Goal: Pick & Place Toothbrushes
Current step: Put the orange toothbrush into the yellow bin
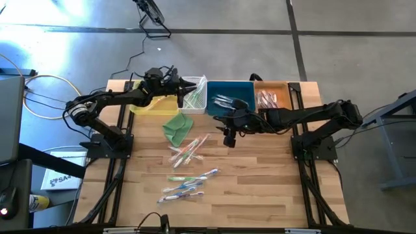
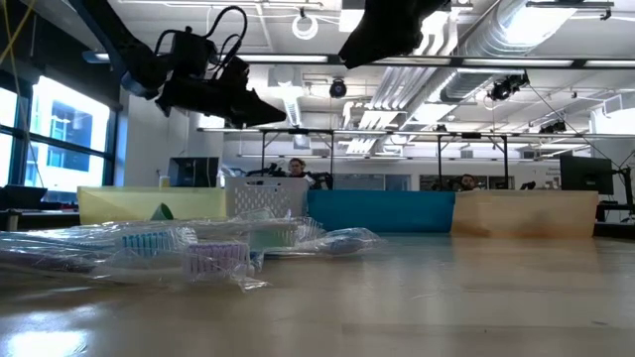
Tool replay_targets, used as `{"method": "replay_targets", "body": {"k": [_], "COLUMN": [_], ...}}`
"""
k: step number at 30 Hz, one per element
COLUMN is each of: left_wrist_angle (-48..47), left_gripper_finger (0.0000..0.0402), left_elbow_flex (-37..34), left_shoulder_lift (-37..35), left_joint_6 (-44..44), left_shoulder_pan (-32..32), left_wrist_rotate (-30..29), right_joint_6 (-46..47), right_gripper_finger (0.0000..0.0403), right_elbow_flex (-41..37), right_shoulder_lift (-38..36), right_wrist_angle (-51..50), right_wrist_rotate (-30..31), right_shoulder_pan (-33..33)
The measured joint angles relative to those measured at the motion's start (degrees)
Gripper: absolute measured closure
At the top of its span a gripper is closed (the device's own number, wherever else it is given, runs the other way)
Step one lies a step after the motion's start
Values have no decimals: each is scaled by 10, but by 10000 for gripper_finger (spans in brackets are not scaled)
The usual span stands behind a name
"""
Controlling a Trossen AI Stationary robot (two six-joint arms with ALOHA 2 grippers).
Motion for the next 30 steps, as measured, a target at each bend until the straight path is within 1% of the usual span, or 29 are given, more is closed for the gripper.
{"method": "replay_targets", "body": {"k": [4,7,11,15,20,26,30], "left_wrist_angle": [-1,-1,-1,-1,-1,-10,-20], "left_gripper_finger": [334,338,341,341,341,341,342], "left_elbow_flex": [0,0,0,0,0,0,0], "left_shoulder_lift": [0,0,0,0,0,0,0], "left_joint_6": [26,37,39,63,65,69,89], "left_shoulder_pan": [0,0,1,1,1,1,1], "left_wrist_rotate": [37,52,53,53,53,54,67], "right_joint_6": [36,52,68,69,69,69,68], "right_gripper_finger": [227,227,227,227,227,227,227], "right_elbow_flex": [0,0,0,0,0,0,0], "right_shoulder_lift": [0,0,0,0,0,0,0], "right_wrist_angle": [11,27,47,71,96,99,99], "right_wrist_rotate": [0,0,0,0,9,18,30], "right_shoulder_pan": [0,0,0,0,0,-2,-2]}}
